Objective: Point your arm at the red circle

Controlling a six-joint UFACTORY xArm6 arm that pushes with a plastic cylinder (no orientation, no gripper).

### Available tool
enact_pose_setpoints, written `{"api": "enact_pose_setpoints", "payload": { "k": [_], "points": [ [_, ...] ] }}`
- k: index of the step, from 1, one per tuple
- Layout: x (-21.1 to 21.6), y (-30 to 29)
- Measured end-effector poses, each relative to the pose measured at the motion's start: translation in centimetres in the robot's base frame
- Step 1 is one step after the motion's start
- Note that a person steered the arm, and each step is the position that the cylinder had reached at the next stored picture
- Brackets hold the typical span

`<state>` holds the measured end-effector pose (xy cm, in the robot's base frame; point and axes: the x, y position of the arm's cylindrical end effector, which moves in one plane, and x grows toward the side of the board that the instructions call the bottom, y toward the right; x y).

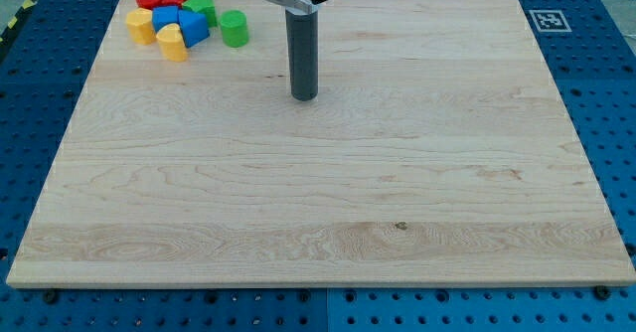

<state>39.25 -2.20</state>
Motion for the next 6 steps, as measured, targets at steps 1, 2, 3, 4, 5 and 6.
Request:
{"api": "enact_pose_setpoints", "payload": {
  "k": [1,2,3,4,5,6],
  "points": [
    [0.0,-0.6],
    [0.5,-6.4],
    [0.8,-11.8],
    [-0.9,-17.0],
    [-4.5,-22.6],
    [-5.4,-24.2]
  ]
}}
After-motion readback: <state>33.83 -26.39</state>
